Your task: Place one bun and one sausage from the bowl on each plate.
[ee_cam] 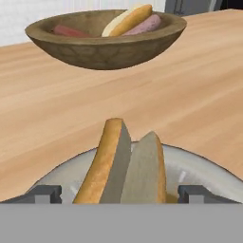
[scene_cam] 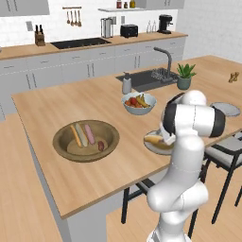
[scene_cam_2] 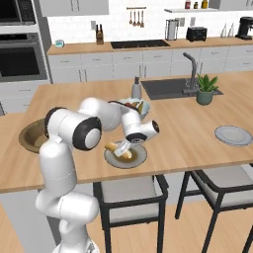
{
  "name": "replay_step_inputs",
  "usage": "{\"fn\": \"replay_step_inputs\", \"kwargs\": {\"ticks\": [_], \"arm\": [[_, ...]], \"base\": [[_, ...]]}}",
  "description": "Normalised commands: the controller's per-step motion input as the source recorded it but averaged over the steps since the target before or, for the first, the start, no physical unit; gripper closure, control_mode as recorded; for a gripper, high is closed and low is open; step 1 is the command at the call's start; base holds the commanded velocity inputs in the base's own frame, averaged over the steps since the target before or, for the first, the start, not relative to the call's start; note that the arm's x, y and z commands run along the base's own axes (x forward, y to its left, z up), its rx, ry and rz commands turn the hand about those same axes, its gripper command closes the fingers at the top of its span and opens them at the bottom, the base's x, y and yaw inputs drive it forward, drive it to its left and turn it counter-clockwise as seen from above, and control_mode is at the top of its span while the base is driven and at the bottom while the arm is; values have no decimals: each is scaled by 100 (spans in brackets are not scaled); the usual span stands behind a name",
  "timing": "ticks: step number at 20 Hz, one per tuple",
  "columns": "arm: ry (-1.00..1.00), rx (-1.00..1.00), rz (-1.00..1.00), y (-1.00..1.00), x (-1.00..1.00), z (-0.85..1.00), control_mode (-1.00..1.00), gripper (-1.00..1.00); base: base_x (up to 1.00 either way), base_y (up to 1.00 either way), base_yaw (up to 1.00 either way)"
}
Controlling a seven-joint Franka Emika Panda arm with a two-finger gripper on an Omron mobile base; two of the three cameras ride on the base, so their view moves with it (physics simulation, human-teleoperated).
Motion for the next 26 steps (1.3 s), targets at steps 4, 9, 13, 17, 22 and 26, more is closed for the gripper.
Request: {"fn": "replay_step_inputs", "kwargs": {"ticks": [4,9,13,17,22,26], "arm": [[-1,1,0,1,-58,71,-100,-100],[5,-1,-7,64,-28,76,-100,-100],[14,-9,-30,100,-13,39,-100,-100],[9,-4,-45,100,-10,22,-100,-100],[1,0,-39,96,-14,4,-100,-100],[0,0,4,36,-31,-1,-100,-100]], "base": [[0,0,0],[0,0,0],[0,0,0],[0,0,0],[0,0,0],[0,0,0]]}}
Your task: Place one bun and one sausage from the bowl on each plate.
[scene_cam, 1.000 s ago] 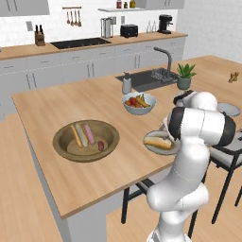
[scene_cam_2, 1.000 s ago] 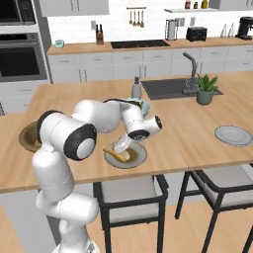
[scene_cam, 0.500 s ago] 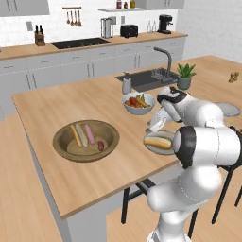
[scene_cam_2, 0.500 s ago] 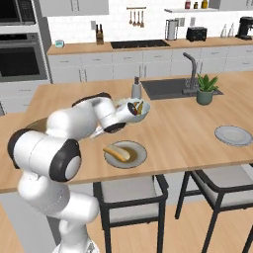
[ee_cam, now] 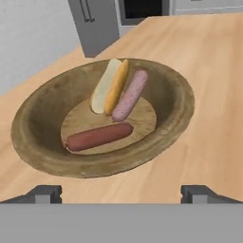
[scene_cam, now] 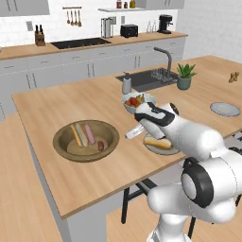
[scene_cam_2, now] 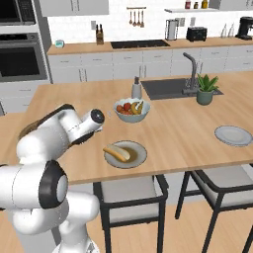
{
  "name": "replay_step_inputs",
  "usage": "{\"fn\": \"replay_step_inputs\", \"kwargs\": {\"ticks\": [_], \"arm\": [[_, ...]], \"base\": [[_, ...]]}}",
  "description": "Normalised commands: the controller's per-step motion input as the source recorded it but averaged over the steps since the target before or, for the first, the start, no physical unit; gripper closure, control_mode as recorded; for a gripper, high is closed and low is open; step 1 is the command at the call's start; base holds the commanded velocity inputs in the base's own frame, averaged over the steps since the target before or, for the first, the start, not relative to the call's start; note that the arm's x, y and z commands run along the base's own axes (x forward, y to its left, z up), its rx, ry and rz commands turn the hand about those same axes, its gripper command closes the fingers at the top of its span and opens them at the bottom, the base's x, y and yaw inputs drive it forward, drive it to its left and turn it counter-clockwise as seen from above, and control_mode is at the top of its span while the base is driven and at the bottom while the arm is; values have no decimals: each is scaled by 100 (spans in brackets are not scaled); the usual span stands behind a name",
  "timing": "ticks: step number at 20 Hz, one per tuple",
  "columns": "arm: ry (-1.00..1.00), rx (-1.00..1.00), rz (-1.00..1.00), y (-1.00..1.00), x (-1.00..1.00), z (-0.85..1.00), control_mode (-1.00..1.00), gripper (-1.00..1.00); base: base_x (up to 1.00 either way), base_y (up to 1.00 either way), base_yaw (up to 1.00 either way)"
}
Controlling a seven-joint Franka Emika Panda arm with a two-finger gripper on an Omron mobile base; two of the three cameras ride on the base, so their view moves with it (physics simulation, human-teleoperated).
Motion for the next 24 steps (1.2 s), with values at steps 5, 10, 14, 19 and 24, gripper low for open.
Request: {"fn": "replay_step_inputs", "kwargs": {"ticks": [5,10,14,19,24], "arm": [[2,-16,-24,100,-4,26,-100,-100],[20,-23,-28,100,4,17,-100,-100],[32,-22,-21,76,24,29,-100,-100],[36,-12,-15,8,31,38,-100,-100],[34,-12,-10,-3,14,-2,-100,-100]], "base": [[0,0,0],[0,0,0],[0,0,0],[0,0,0],[0,0,0]]}}
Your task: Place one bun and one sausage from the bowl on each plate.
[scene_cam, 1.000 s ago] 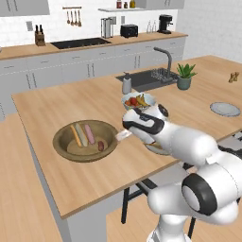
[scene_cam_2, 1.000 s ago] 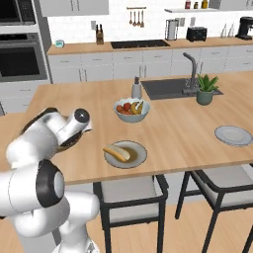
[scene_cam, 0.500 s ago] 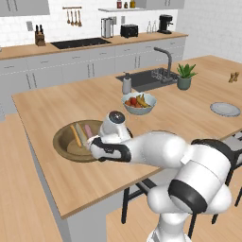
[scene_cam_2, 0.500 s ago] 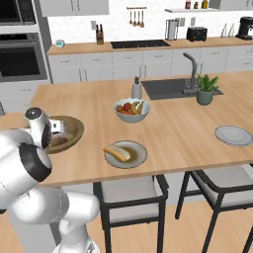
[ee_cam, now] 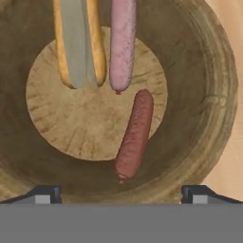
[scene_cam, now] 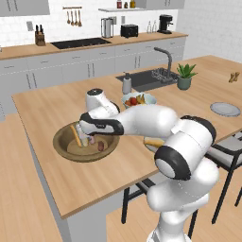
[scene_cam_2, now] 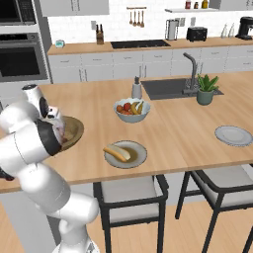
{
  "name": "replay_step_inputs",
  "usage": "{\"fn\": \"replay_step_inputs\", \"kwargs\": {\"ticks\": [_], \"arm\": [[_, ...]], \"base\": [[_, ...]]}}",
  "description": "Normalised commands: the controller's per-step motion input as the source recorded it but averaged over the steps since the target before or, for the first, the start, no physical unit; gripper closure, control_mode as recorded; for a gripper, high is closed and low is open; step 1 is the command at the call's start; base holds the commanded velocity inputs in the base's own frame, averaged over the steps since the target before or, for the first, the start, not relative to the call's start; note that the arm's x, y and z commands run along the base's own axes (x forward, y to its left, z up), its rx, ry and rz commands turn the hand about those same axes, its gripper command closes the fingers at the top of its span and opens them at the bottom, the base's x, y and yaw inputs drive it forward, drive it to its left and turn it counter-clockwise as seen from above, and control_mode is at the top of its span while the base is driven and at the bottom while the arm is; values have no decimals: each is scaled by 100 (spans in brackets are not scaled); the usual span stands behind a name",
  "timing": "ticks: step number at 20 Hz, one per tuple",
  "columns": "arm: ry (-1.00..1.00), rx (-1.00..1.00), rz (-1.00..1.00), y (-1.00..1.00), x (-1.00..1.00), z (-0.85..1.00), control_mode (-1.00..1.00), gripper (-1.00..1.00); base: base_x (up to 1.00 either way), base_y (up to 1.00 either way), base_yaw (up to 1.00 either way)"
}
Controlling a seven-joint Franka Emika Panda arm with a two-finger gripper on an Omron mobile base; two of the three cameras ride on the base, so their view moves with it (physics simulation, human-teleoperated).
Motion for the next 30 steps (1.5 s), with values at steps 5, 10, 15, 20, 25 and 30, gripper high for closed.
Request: {"fn": "replay_step_inputs", "kwargs": {"ticks": [5,10,15,20,25,30], "arm": [[28,-4,-16,-27,0,-29,-100,-100],[17,0,-18,-9,0,-41,-100,-100],[2,-1,-18,37,7,-17,-100,-100],[8,-10,-19,-5,8,-31,-100,-100],[9,-12,-16,-6,6,-22,-100,-100],[8,-13,-6,0,24,-15,-100,-100]], "base": [[0,0,0],[0,0,0],[0,0,0],[0,0,0],[0,0,0],[0,0,0]]}}
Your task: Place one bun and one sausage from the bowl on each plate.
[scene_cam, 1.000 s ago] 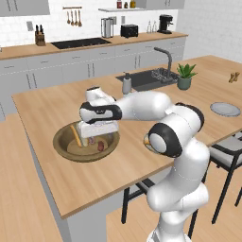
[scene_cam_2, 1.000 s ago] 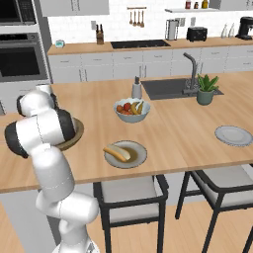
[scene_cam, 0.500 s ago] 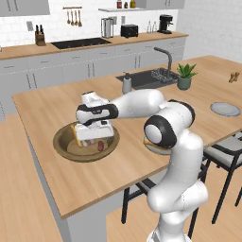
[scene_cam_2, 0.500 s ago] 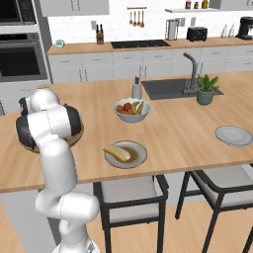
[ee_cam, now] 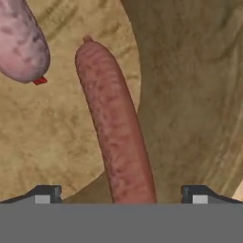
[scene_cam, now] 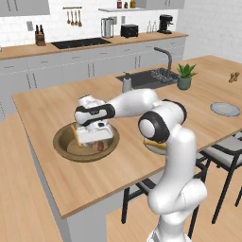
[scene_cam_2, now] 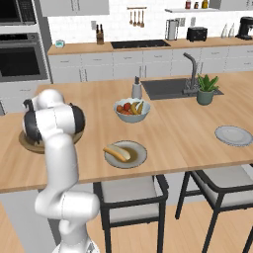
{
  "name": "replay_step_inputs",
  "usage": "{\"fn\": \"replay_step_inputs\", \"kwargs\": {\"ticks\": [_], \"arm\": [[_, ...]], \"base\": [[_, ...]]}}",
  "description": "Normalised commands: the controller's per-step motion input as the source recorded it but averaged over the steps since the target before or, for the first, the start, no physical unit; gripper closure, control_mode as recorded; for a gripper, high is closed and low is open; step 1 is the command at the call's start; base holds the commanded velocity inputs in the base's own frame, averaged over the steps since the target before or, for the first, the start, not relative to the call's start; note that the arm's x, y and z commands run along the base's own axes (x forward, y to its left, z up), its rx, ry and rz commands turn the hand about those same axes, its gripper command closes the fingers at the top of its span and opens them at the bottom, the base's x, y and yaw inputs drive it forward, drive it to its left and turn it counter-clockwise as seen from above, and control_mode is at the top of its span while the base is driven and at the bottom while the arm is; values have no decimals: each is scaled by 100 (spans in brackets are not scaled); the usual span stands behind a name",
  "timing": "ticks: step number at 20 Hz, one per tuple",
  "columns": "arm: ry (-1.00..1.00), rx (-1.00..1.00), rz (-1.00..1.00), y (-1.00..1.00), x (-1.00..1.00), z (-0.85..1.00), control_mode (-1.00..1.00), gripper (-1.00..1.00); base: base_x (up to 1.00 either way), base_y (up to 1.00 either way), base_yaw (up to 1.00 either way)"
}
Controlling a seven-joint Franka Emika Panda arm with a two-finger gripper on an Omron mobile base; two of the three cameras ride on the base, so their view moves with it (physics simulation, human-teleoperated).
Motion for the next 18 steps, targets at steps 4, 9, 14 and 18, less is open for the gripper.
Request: {"fn": "replay_step_inputs", "kwargs": {"ticks": [4,9,14,18], "arm": [[5,-12,0,0,12,-19,-100,-100],[1,-5,0,0,0,-21,-100,-100],[0,1,0,-10,0,-17,-100,100],[0,5,0,-40,0,-6,-100,100]], "base": [[0,0,0],[0,0,0],[0,0,0],[0,0,0]]}}
